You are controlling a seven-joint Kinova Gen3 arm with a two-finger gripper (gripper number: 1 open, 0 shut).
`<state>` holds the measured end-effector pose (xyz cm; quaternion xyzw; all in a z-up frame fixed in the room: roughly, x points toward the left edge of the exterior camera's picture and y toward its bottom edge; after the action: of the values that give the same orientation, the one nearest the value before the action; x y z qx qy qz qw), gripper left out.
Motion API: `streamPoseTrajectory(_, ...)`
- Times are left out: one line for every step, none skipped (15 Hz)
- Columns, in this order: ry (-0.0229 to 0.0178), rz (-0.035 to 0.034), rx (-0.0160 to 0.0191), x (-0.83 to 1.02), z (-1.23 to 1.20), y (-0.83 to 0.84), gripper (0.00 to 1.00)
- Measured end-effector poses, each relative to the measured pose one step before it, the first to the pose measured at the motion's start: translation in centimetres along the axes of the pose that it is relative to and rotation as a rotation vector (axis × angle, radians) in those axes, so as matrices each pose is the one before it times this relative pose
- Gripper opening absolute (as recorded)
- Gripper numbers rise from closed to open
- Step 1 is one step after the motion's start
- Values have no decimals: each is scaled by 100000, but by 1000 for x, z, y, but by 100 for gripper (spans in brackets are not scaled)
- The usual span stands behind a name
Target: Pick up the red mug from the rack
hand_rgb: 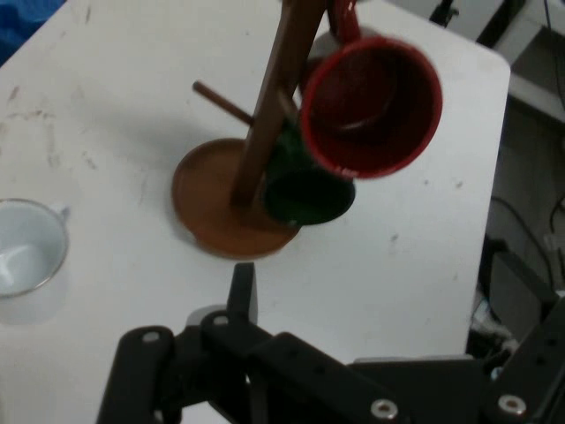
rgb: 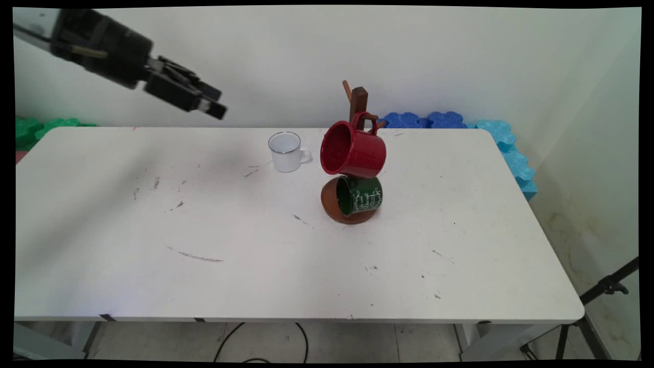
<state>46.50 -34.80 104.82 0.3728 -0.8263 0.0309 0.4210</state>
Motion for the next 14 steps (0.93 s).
streamPoseTrajectory(174, -1936, -99, 693, 871, 1125, 100)
streamPoseTrajectory(207, -1515, -244, 493, 785, 993, 100)
streamPoseTrajectory(322, -1553, -356, 520, 943, 1143, 100)
streamPoseTrajectory(145, -1056, -311, 300, 724, 792, 100)
streamPoseTrajectory(547, -1488, -386, 447, 1214, 1156, 100)
streamPoseTrajectory(533, -1202, -220, 325, 1136, 889, 100)
streamPoseTrajectory(430, -999, -1, 233, 1049, 637, 100)
streamPoseTrajectory(533, -1060, 342, 237, 1269, 603, 100)
streamPoseTrajectory(249, -901, 374, 171, 1324, 489, 100)
streamPoseTrajectory(119, -697, 426, 113, 1134, 320, 100)
streamPoseTrajectory(131, -545, 476, 90, 1296, 290, 100)
streamPoseTrajectory(-102, -371, 519, 53, 1267, 207, 100)
streamPoseTrajectory(-202, -343, 749, -2, 1178, 111, 100)
streamPoseTrajectory(-316, -332, 649, -54, 952, 59, 100)
